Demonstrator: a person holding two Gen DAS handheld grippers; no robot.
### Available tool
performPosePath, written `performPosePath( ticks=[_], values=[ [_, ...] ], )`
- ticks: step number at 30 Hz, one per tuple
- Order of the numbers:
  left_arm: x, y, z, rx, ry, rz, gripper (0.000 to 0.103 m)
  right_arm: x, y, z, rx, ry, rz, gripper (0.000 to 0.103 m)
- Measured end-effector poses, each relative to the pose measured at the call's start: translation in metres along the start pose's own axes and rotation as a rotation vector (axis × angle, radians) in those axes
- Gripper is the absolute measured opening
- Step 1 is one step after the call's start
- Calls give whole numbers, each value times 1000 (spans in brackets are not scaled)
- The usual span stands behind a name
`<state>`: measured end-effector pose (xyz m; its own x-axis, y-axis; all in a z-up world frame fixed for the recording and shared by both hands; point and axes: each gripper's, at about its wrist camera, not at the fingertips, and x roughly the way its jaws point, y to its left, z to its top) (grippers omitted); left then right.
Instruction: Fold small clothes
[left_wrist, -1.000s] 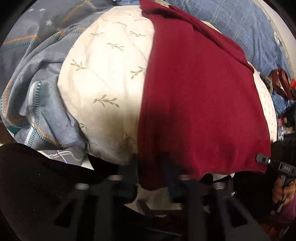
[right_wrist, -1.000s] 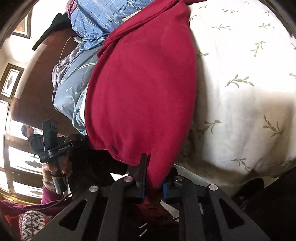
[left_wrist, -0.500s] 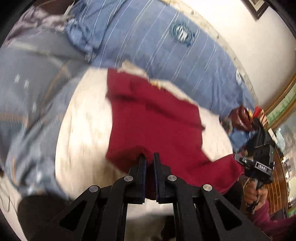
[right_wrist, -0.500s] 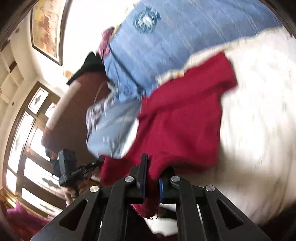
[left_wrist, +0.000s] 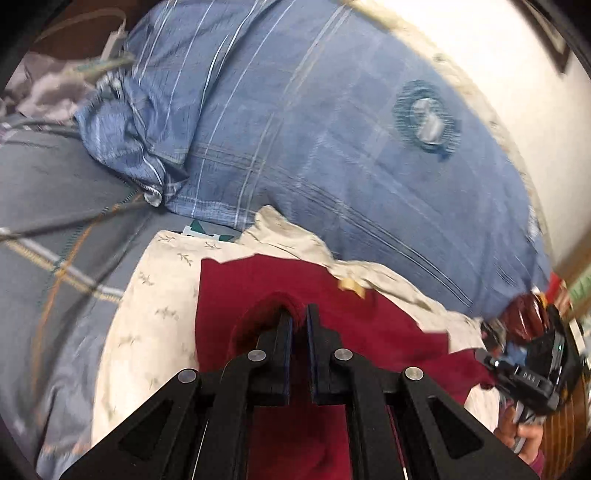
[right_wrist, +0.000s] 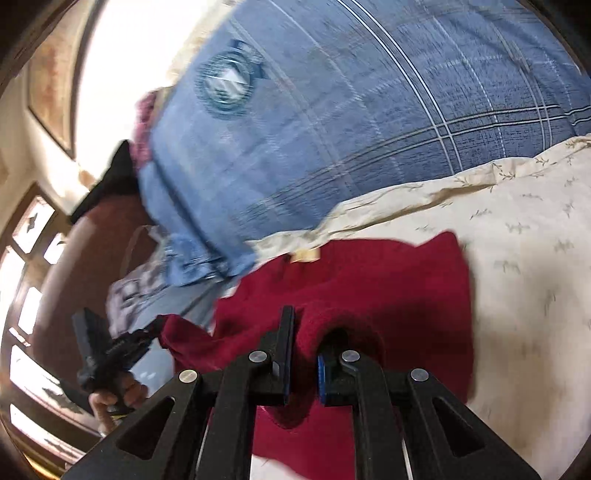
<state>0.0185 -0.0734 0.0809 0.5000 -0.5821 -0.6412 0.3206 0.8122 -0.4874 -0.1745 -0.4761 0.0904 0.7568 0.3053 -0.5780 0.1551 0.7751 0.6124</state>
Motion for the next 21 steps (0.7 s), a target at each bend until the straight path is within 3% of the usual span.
performPosePath(
  ticks=[4, 8, 10, 11, 12, 14, 15, 18, 21],
  values=[
    [54, -1, 22, -23, 17, 36, 5, 37, -23, 29, 36, 17, -42, 8],
    [81, 9, 34, -52, 17, 20, 6, 70, -42, 47, 72, 34, -46, 13],
    [90, 16, 36, -52, 36, 5, 16, 83, -52, 50, 92, 73, -88, 16],
    [91, 18, 36, -54, 45, -3, 30, 83, -59, 49, 123, 77, -70, 21],
    [90, 20, 35, -49, 45, 2, 56, 78, -63, 47, 148, 63, -41, 25],
    [78, 23, 36, -29, -7, 33, 73, 59, -67, 42, 173, 13, 7, 39],
    [70, 23, 36, -30, -34, 27, 73, 49, -66, 39, 168, -9, -4, 47],
    [64, 21, 34, -45, -29, -23, 73, 28, -51, 33, 106, -29, -37, 47],
    [77, 13, 29, 1, 3, 30, 73, 35, -22, 31, 13, 9, -21, 46]
  ],
)
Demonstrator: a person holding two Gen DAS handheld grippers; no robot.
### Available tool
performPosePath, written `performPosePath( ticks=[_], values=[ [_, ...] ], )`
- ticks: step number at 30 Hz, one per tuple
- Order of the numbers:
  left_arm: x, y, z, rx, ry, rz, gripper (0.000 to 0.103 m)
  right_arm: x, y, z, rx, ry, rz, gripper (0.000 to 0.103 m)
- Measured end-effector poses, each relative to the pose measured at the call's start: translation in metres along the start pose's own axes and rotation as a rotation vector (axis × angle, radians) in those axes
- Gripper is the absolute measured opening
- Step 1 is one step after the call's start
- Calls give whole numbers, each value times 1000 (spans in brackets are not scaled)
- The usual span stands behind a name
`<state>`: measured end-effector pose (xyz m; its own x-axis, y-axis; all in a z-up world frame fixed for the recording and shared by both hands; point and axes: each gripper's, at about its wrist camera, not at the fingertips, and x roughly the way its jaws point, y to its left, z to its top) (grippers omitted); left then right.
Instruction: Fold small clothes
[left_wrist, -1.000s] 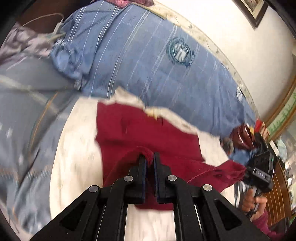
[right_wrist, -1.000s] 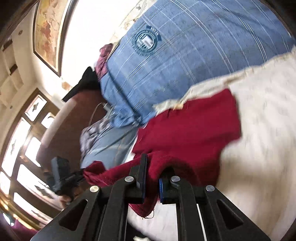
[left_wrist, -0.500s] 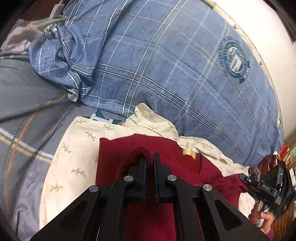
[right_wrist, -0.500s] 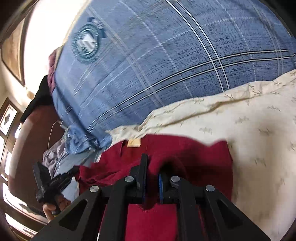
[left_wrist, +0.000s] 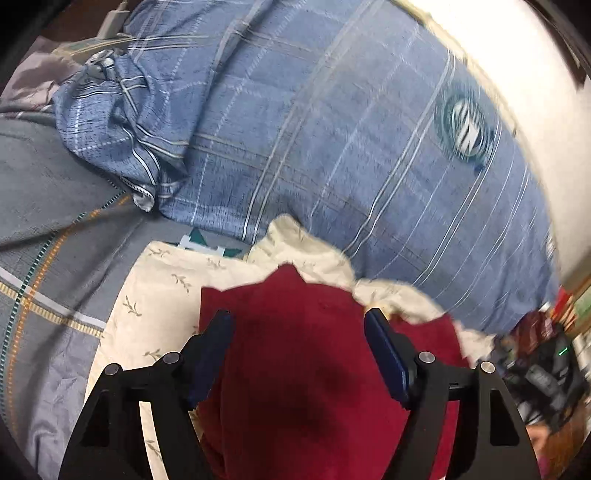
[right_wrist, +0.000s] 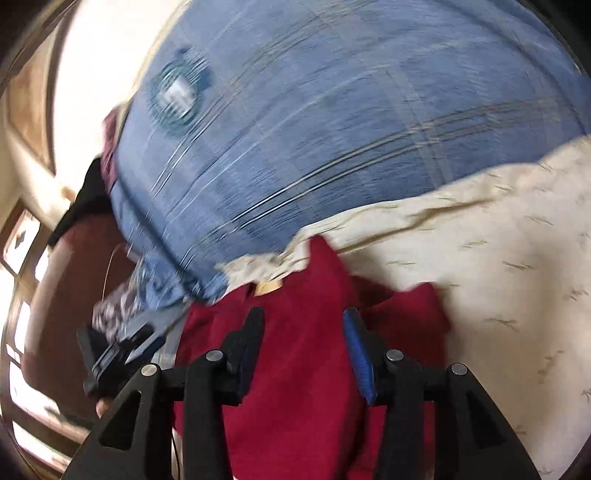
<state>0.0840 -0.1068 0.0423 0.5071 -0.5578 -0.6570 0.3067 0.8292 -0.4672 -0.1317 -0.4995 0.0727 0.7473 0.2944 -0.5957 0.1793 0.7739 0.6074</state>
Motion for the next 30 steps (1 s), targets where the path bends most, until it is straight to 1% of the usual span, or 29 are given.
performPosePath(
  ticks=[1, 3, 4, 5, 6, 7, 8, 11, 12, 13, 14, 16, 18, 20, 22, 23, 26, 27, 28, 29, 30],
  values=[
    [9, -3, -3, 28, 28, 56, 73, 8, 8, -1, -25, 11, -11, 46],
    [20, -6, -10, 70, 63, 124, 72, 34, 19, -2, -75, 43, -77, 46],
    [29, -7, -13, 96, 86, 153, 72, 48, 21, -2, -91, 59, -135, 48],
    [36, -9, -14, 112, 107, 177, 72, 66, 19, -2, -104, 77, -212, 49],
    [44, -8, -15, 125, 131, 205, 72, 79, 16, -2, -120, 88, -266, 49],
    [50, -7, -16, 132, 139, 219, 72, 94, 12, -1, -143, 101, -311, 49],
    [56, -6, -15, 137, 142, 226, 73, 102, 10, -1, -157, 107, -324, 49],
    [64, -7, -13, 142, 147, 233, 73, 105, 15, 3, -186, 121, -361, 49],
    [65, -9, -14, 144, 143, 232, 72, 100, 20, 4, -193, 120, -367, 50],
    [62, -10, -14, 146, 138, 228, 72, 89, 24, 2, -209, 108, -373, 55],
    [56, -10, -15, 151, 129, 221, 72, 80, 27, 0, -222, 97, -381, 62],
    [38, -12, -22, 166, 107, 205, 72, 50, 34, -11, -251, 77, -368, 69],
    [18, -13, -29, 181, 89, 179, 73, 18, 37, -27, -275, 65, -355, 69],
    [-2, -12, -38, 188, 93, 148, 73, -11, 34, -47, -272, 60, -335, 69],
    [-16, -13, -44, 192, 97, 126, 73, -28, 33, -70, -264, 81, -292, 69],
    [-25, -13, -47, 191, 92, 117, 73, -33, 31, -78, -260, 93, -283, 69],
    [-56, -8, -60, 165, 70, 95, 73, -29, 28, -102, -267, 124, -268, 67],
    [-62, -5, -65, 156, 78, 89, 73, -22, 28, -107, -271, 137, -265, 65],
    [-68, -1, -72, 145, 92, 85, 73, -18, 25, -110, -270, 149, -258, 59],
    [-72, 2, -77, 141, 102, 86, 73, -16, 21, -114, -257, 157, -245, 59],
    [-76, 6, -83, 142, 118, 85, 72, -15, 20, -116, -249, 141, -244, 57]
  ],
)
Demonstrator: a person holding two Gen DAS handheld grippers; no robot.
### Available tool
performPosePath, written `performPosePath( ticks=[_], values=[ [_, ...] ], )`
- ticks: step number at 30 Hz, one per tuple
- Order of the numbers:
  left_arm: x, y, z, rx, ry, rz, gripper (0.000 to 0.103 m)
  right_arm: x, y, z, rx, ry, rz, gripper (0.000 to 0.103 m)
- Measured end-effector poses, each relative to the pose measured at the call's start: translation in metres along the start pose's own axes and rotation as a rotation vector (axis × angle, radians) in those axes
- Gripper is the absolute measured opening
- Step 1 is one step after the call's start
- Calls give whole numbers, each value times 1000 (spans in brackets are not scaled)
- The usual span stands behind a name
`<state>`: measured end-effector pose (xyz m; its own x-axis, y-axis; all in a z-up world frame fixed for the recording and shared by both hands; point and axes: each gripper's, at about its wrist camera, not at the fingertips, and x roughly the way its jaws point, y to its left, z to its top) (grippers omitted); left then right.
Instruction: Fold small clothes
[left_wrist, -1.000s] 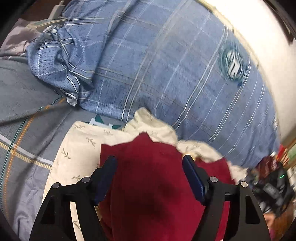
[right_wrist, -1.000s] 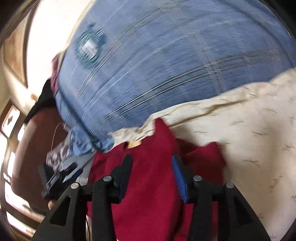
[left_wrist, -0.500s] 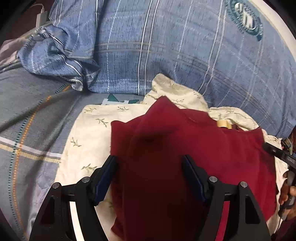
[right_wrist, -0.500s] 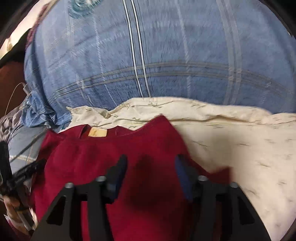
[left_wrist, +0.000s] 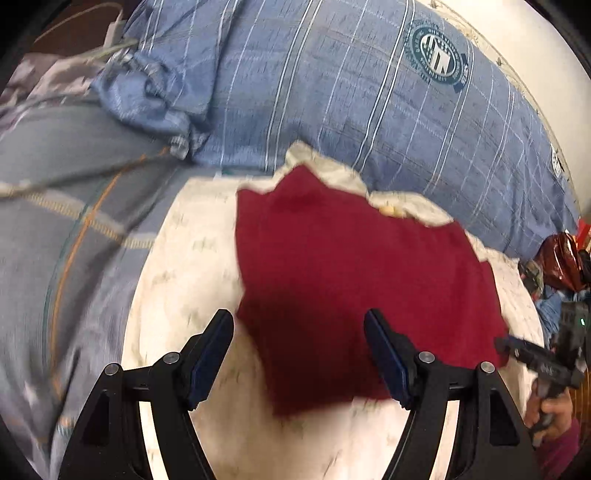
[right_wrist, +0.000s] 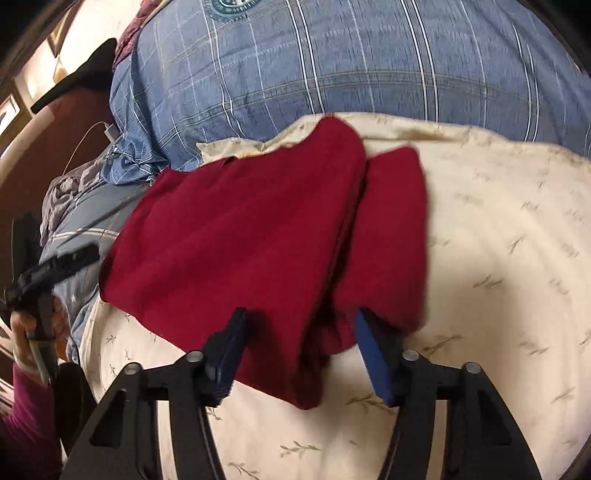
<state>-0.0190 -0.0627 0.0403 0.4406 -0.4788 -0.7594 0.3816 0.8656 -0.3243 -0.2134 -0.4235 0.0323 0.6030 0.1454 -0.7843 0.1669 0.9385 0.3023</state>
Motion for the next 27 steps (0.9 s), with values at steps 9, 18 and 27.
performPosePath(
  ticks=[9, 18, 27],
  values=[
    [-16, 10, -25, 27, 42, -35, 72, -20, 3, -1, 0, -30, 59, 23],
    [15, -4, -22, 127, 115, -95, 18, -3, 8, -7, 22, -16, 50, 10],
    [-4, 15, -27, 146, 118, -59, 8, -31, 5, -6, -60, -37, -54, 5]
  ],
)
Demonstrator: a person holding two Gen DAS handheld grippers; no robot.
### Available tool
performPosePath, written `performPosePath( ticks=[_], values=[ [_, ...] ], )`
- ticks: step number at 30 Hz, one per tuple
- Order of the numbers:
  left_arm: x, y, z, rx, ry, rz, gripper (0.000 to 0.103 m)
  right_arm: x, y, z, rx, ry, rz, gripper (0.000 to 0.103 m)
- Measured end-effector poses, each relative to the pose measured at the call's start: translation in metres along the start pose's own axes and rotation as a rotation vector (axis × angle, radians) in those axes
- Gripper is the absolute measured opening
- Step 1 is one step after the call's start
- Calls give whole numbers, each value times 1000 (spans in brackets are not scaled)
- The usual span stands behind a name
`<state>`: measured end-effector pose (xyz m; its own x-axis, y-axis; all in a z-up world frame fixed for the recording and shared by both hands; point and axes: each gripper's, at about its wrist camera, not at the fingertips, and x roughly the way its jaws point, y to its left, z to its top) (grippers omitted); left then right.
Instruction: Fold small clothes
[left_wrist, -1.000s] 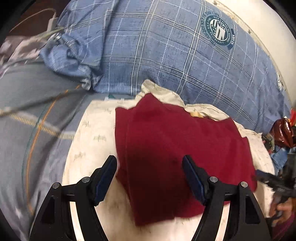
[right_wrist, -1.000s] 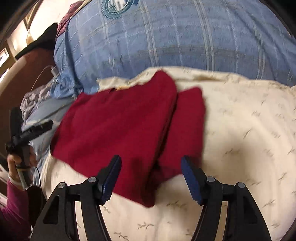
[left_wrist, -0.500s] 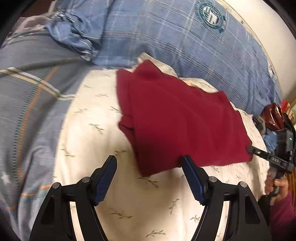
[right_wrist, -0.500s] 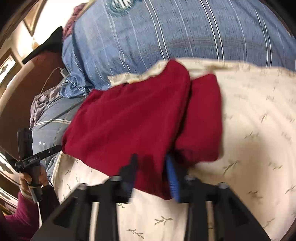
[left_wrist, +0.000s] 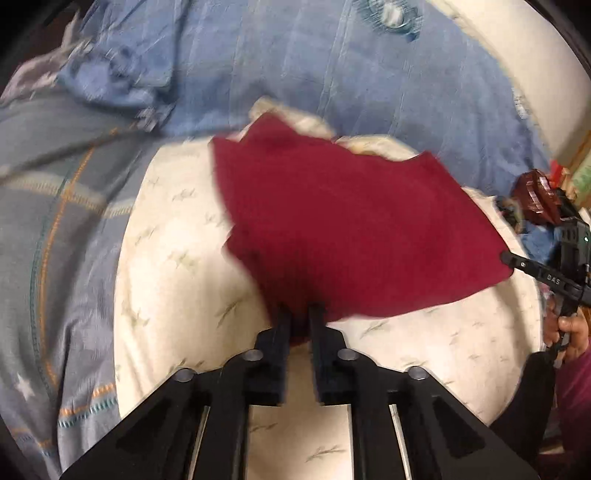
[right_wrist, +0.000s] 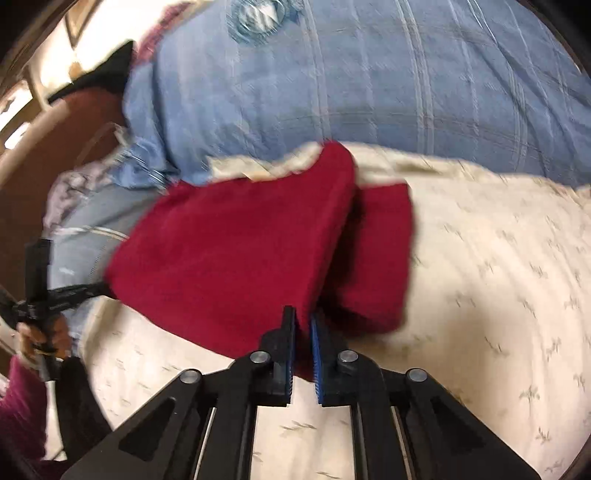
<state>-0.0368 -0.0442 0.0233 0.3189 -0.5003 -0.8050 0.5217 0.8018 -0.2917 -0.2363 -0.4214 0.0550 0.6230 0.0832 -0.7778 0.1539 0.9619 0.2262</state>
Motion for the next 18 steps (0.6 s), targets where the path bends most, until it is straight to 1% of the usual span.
performPosePath(
  ticks=[1, 2, 3, 6, 7, 10, 11, 12, 13, 14, 15, 17, 18],
  values=[
    [8, 6, -6, -15, 21, 11, 8, 10, -5, -6, 19, 24, -7, 5],
    [9, 9, -9, -37, 20, -8, 8, 18, -9, -12, 43, 46, 4, 5],
    [7, 9, -9, -50, 12, -16, 8, 19, -11, -15, 57, 39, 13, 5],
    [-7, 4, -4, -40, -13, -12, 9, 5, -13, -7, 95, 27, 49, 7],
    [-12, 2, -2, -33, -25, -1, 10, -1, -14, -5, 110, 23, 46, 12],
    [-33, -4, -2, -11, -61, 55, 10, -23, -9, 5, 115, -28, 11, 14],
    [-38, -8, -1, 0, -79, 82, 13, -28, -7, 10, 112, -53, 5, 19],
    [-41, -11, 0, 2, -86, 93, 21, -29, -4, 16, 110, -67, 1, 22],
    [-44, -15, 4, -15, -101, 96, 26, -25, -2, 22, 107, -70, 2, 29],
    [-46, -18, 7, -36, -118, 90, 36, -20, 1, 29, 104, -70, 3, 32],
    [-48, -21, 8, -50, -131, 81, 44, -12, 5, 37, 94, -65, 1, 32],
    [-46, -28, 15, -78, -160, 65, 49, 11, 14, 53, 65, -43, -23, 32],
    [-42, -30, 18, -91, -166, 69, 49, 22, 17, 60, 54, -35, -40, 32]
  ],
)
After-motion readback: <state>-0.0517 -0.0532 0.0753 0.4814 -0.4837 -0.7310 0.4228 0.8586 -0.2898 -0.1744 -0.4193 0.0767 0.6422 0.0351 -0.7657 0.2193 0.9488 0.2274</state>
